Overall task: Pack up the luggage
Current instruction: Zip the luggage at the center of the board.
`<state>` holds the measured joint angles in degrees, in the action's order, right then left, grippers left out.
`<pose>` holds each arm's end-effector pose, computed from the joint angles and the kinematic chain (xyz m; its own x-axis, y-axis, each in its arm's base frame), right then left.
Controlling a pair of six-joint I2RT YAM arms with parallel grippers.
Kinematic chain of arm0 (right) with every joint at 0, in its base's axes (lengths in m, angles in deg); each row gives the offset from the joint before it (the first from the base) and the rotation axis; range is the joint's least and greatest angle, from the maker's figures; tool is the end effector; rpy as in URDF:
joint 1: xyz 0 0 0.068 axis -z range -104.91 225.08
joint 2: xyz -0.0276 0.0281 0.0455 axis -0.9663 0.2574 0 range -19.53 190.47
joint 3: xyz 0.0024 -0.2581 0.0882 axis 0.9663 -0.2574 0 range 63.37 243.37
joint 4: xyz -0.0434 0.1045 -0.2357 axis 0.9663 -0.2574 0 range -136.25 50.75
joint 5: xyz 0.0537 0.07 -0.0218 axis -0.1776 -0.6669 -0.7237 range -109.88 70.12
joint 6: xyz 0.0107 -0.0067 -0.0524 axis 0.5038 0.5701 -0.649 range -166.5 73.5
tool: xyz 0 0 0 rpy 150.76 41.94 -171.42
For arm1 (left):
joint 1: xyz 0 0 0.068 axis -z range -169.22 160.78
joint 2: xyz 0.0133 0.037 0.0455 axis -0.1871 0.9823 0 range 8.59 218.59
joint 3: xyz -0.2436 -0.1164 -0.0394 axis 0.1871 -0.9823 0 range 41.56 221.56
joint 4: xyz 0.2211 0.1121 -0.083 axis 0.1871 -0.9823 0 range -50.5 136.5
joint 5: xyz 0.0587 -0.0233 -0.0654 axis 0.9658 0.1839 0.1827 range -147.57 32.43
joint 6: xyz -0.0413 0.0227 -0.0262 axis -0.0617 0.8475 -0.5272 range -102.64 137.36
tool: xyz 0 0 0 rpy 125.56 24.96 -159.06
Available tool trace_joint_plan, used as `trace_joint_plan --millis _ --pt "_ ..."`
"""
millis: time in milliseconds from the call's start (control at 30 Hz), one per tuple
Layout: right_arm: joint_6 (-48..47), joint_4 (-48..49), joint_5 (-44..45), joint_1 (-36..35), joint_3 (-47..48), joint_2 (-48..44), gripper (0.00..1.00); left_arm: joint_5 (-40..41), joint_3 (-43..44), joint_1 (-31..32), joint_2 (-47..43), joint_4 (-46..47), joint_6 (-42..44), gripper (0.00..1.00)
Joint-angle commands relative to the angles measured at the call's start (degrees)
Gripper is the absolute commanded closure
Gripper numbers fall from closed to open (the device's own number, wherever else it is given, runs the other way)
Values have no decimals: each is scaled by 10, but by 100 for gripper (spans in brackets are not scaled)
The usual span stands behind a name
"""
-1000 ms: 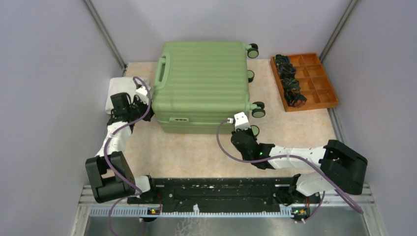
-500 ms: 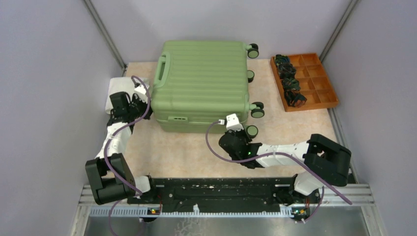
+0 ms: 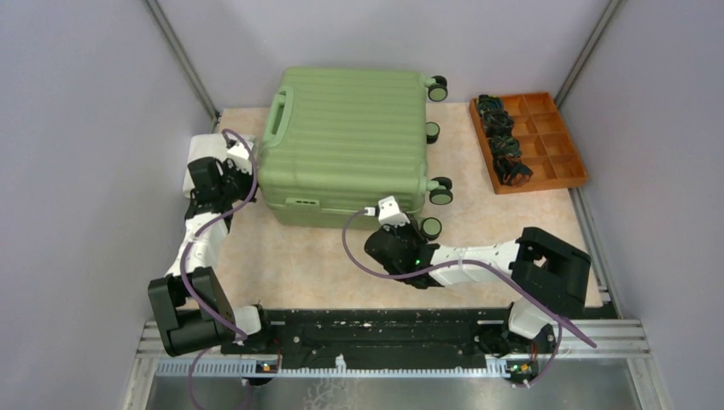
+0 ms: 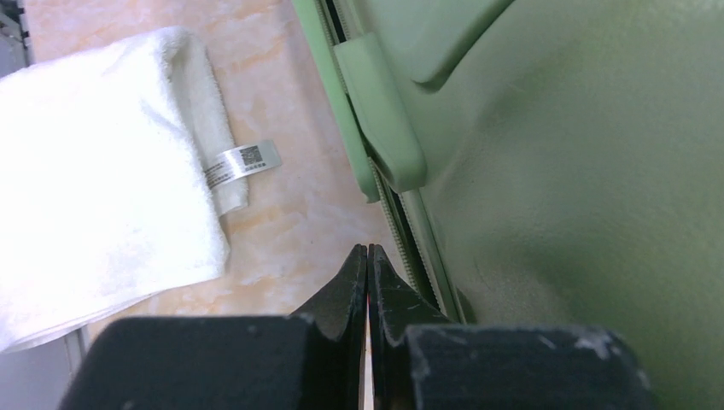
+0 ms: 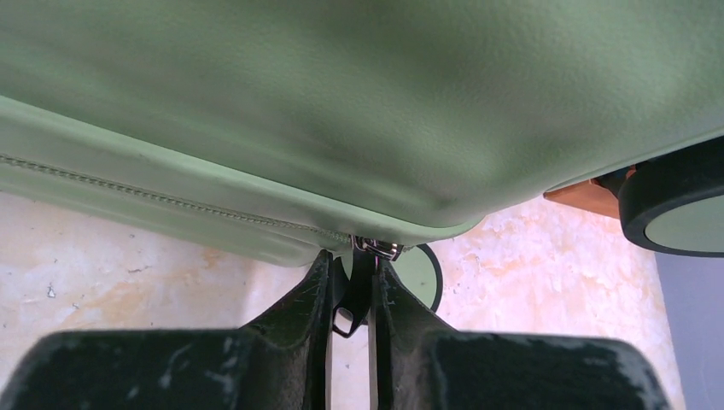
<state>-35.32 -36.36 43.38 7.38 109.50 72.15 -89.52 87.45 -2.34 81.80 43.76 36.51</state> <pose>0.1463 0.2733 0.1834 -0.2846 -0.4640 -0.8389 -0.1140 0.8852 -0.4510 0.2761 0.0450 0.2549 -0.3777 0.1978 -0.9045 0.3995 0.9161 0.0335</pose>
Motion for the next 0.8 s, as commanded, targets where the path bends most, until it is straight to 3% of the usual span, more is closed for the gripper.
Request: trace_joint_plan --millis 0,433,700,767 --pt "45 344 -509 -126 144 40 100 -230 -33 114 -30 -99 68 96" --pt "87 364 -643 -129 181 54 100 -228 -35 147 -29 -88 55 96" --pt "114 384 -637 -129 181 44 100 -226 -30 161 -28 -90 54 96" --pt "122 346 -583 -129 179 33 87 -224 -25 161 -31 -96 57 96"
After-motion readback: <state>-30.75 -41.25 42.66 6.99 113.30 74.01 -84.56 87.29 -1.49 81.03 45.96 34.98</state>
